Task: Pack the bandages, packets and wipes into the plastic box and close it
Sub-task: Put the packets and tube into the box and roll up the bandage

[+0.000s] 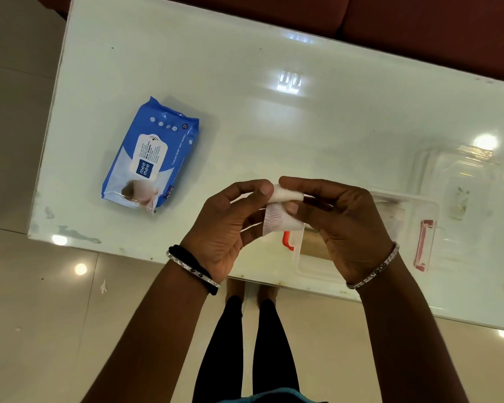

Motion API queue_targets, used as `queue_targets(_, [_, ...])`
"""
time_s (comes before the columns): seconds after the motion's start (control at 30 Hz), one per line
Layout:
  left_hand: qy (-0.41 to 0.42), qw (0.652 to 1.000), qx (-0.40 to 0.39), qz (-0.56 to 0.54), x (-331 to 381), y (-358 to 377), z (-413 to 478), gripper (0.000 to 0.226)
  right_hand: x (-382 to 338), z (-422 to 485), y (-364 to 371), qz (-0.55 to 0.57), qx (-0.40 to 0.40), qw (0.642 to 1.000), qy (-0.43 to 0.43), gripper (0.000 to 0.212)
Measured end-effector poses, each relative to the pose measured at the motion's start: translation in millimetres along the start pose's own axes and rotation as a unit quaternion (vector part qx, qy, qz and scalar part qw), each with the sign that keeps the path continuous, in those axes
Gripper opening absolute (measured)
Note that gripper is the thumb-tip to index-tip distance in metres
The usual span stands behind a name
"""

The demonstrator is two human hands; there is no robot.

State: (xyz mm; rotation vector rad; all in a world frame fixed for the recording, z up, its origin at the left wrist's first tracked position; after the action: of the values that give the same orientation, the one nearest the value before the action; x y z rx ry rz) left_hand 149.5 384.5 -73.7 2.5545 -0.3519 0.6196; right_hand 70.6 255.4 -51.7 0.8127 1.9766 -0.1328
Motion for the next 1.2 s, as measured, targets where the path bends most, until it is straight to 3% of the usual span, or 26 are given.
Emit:
queue_targets(0.2, [0.02, 1.0, -0.012, 0.02, 3, 1, 1, 0.045, 5, 0, -4, 0.032, 0.042, 0.998, 0.038, 0.045])
queue_targets(0.33, [0.03, 0.999, -0.019, 0.032, 3, 1, 2, 0.041, 5, 2, -8, -0.012, 0.055, 0.998, 0.042, 0.037])
queue_targets(0.53, [-0.018, 1.0, -0.018, -0.005, -2, -2, 2, 0.036, 0, 4, -8, -0.048, 0.033, 0.998, 0.019, 0.028])
queue_targets(0.83, [0.008, 0.995, -0.022, 0.099, 7, 1, 1, 0.041, 5, -2, -2, 0.003, 0.032, 0.999, 0.03, 0.026])
queue_targets(0.97, [0.043, 0.99, -0.043, 0.127, 13, 3, -2, 0.039, 8, -4, -3, 0.054, 0.068, 0.993, 0.079, 0.054])
queue_targets(1.2, [0.054, 0.988, -0.038, 0.136, 15, 1, -5, 0.043, 8, -3, -3, 0.025, 0.059, 0.996, 0.061, 0.036])
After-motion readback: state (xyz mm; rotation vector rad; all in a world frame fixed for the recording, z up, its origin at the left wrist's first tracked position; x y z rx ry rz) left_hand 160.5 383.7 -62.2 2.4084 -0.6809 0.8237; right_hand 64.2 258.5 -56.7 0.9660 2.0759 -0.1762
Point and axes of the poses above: each hand's wrist, its own z-axis towards the middle knuckle, its own y-axis out of the palm, x = y × z, the point moved 8 cm from there along z, towards the middle knuckle, and after that the axes turned 1 degree about -x, right-handed, at the moved point
